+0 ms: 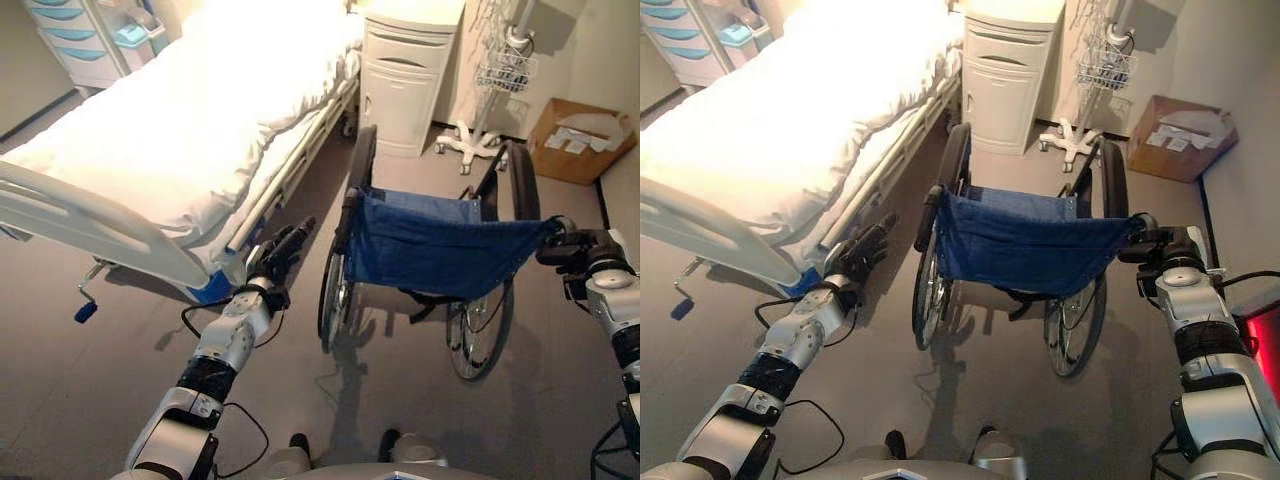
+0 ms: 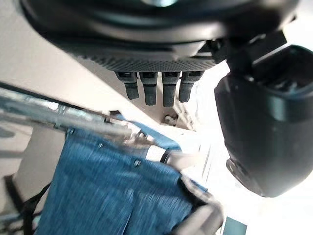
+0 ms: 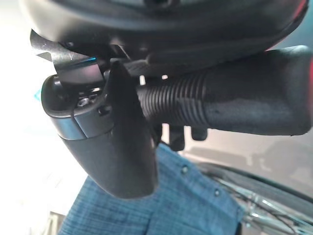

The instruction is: Push the wheelchair next to the bed

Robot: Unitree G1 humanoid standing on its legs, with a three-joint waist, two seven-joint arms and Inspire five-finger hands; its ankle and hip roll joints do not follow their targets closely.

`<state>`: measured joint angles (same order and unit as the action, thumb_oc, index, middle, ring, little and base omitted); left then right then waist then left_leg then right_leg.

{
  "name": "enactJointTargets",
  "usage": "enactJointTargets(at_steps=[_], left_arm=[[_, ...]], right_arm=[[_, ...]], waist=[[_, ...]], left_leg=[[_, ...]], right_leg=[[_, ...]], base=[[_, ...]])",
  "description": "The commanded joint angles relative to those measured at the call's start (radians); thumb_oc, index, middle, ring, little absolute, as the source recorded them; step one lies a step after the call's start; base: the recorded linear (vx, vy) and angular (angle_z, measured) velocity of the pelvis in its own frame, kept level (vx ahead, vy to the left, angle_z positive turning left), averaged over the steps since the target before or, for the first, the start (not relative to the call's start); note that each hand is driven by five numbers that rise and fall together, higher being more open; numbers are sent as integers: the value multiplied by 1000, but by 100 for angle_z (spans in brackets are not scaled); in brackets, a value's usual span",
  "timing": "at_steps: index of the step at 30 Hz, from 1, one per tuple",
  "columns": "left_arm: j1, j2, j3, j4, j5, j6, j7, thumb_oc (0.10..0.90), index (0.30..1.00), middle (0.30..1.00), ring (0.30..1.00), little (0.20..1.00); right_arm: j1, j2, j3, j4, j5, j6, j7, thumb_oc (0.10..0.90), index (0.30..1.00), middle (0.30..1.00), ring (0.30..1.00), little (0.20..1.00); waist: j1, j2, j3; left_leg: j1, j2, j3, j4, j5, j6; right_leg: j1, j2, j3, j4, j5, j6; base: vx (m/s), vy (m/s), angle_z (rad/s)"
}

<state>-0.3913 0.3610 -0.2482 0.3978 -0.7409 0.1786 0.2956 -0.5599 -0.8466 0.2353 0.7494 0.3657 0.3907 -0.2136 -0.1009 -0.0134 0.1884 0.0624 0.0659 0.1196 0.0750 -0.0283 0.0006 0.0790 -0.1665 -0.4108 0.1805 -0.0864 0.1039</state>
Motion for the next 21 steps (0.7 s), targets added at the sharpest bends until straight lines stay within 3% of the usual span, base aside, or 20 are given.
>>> enactJointTargets(at_steps=[1,7,10,14,21], left_arm=[[-91,40,39,-85,-56,-139,31,800,900,900,900,900],[-76,59,34,-98,-75,-103,-146,800,900,900,900,900],[-56,105,9,-139,-57,-27,-337,800,900,900,900,900],[-53,154,-20,-169,-24,20,-474,800,900,900,900,900],[-126,196,-86,-162,-12,38,-539,800,900,900,900,900]], right_arm=[[-94,228,53,-26,67,-110,14,400,300,300,300,300],[-79,222,40,-41,58,-99,5,400,300,300,300,300],[-53,213,27,-64,53,-97,3,400,300,300,300,300],[-43,209,25,-66,46,-103,9,400,300,300,300,300],[-68,222,54,-28,31,-116,33,400,300,300,300,300]], waist=[[107,-21,-67],[105,-17,-57],[105,-9,-53],[105,0,-50],[96,10,-53]], left_leg=[[154,-102,43,-24,-118,23],[160,-120,21,-35,-118,31],[166,-129,13,-49,-113,34],[174,-137,8,-65,-109,38],[188,-147,9,-82,-107,45]], right_leg=[[-151,20,78,-19,179,48],[-168,13,77,-24,204,58],[-178,7,81,-32,230,65],[-185,-1,83,-34,251,71],[-194,-14,91,-28,275,81]], base=[[19,37,31],[-3,65,11],[-12,97,15],[-13,79,25],[6,58,-5]])
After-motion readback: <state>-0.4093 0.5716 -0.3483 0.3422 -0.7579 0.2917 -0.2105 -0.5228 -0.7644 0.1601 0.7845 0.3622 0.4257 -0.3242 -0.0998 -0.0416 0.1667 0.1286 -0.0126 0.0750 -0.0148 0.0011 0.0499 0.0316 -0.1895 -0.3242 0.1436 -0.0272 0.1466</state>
